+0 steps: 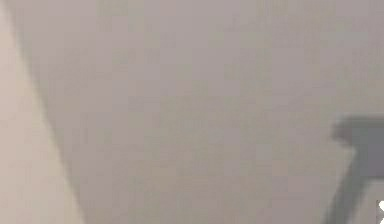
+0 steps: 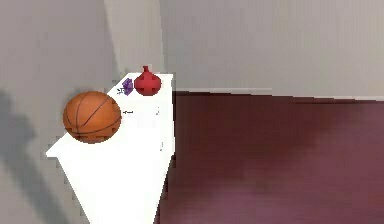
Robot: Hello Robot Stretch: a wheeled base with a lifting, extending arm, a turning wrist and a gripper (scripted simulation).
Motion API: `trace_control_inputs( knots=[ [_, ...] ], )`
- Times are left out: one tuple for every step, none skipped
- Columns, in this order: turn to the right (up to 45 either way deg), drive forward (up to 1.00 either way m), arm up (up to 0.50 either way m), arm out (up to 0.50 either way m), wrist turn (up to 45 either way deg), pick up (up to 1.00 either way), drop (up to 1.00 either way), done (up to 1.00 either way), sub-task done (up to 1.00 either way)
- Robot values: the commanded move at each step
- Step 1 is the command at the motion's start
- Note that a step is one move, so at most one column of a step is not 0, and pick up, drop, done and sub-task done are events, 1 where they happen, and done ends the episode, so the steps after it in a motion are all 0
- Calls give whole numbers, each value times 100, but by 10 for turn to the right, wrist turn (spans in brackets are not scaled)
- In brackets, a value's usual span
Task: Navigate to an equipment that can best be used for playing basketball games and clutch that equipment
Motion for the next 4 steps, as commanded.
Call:
trace_control_inputs(
  knots=[
    [-210, 0, 0, 0, 0, 0, 0, 0, 0],
    [0, 0, 50, 0, 0, 0, 0, 0, 0],
    [0, 0, 38, 0, 0, 0, 0, 0, 0],
    [0, 0, 0, 46, 0, 0, 0, 0, 0]
  ],
)
